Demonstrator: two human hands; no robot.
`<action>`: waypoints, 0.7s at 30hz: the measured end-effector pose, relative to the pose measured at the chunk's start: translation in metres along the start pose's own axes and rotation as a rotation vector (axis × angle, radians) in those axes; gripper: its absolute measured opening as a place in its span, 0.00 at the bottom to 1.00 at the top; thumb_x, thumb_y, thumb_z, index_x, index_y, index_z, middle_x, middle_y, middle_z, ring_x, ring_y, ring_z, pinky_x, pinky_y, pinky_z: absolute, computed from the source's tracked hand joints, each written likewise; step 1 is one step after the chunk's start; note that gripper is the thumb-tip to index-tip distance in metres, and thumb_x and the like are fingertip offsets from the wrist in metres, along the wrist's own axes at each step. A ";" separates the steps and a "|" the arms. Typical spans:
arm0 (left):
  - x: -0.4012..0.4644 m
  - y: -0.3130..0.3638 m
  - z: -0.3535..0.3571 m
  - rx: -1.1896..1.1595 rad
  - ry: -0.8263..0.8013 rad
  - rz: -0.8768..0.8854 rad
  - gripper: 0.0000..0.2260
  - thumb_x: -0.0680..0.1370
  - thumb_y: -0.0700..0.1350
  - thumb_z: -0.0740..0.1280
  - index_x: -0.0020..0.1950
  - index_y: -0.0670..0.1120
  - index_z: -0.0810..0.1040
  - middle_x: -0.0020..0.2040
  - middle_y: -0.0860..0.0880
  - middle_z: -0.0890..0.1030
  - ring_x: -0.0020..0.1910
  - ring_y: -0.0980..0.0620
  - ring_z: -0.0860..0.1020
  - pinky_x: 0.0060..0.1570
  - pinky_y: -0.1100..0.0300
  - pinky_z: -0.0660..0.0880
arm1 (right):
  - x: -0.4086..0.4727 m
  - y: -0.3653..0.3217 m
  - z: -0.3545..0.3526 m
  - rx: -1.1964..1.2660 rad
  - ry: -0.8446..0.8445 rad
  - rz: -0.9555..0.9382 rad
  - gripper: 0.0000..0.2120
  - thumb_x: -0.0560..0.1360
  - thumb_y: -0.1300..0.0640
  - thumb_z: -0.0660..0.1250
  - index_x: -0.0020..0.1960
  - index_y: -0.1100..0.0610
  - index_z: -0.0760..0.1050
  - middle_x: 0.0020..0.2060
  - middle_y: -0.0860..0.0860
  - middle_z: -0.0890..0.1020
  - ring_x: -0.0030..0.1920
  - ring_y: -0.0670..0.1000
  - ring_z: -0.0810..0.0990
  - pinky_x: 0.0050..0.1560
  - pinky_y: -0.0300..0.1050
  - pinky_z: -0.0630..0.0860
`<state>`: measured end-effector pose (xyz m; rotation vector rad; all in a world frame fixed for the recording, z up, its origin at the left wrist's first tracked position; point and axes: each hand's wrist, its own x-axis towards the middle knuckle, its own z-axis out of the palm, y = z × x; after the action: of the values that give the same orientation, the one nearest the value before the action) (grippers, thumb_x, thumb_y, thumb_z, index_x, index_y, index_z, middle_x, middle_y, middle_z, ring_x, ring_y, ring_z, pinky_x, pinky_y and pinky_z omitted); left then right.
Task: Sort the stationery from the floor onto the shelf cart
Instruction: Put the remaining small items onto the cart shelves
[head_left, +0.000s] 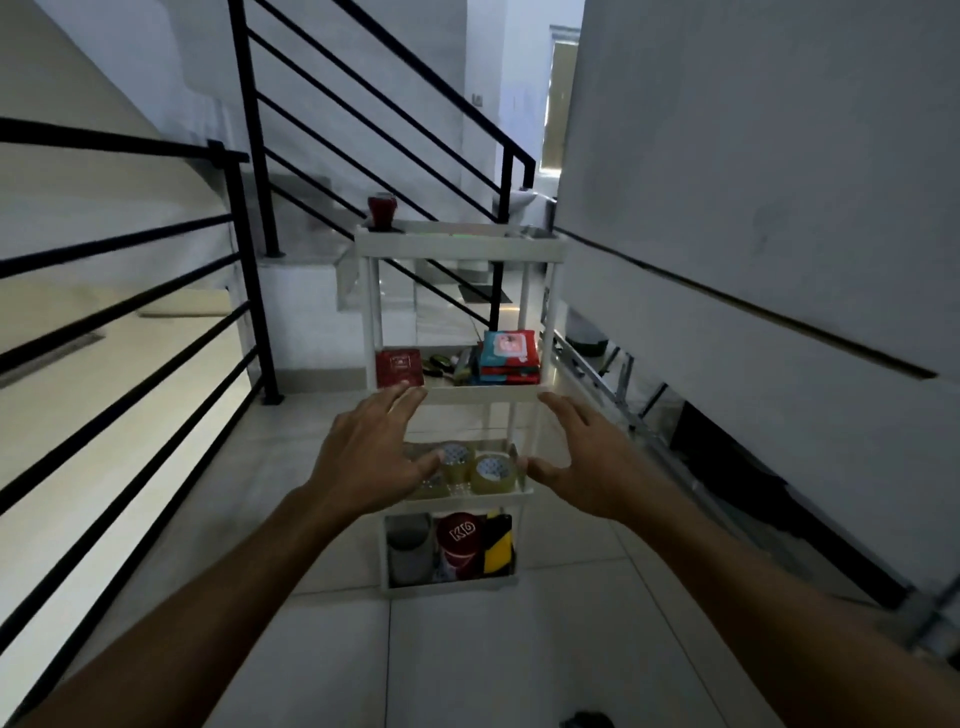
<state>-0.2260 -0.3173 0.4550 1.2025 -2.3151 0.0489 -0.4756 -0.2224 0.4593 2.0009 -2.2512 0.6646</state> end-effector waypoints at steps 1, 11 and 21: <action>-0.005 0.002 0.009 -0.023 -0.009 -0.008 0.37 0.73 0.65 0.64 0.77 0.52 0.59 0.77 0.49 0.61 0.74 0.48 0.62 0.68 0.49 0.63 | -0.008 0.006 0.008 -0.005 -0.015 0.015 0.43 0.70 0.32 0.65 0.77 0.43 0.49 0.76 0.49 0.59 0.75 0.52 0.59 0.71 0.55 0.60; -0.107 0.000 0.161 -0.090 -0.167 -0.026 0.36 0.71 0.64 0.64 0.74 0.48 0.64 0.73 0.45 0.68 0.69 0.43 0.68 0.63 0.48 0.68 | -0.092 0.086 0.164 0.036 -0.249 0.049 0.39 0.72 0.33 0.64 0.77 0.43 0.51 0.76 0.48 0.61 0.74 0.51 0.60 0.72 0.53 0.63; -0.214 0.024 0.273 -0.007 -0.488 0.079 0.35 0.75 0.64 0.64 0.77 0.52 0.59 0.77 0.48 0.60 0.74 0.46 0.62 0.67 0.47 0.65 | -0.210 0.145 0.254 0.015 -0.373 0.103 0.39 0.73 0.36 0.66 0.77 0.43 0.52 0.76 0.50 0.60 0.75 0.53 0.60 0.72 0.54 0.63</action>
<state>-0.2638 -0.2141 0.1247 1.2221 -2.7756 -0.2516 -0.5210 -0.1060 0.1221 2.1819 -2.5705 0.3352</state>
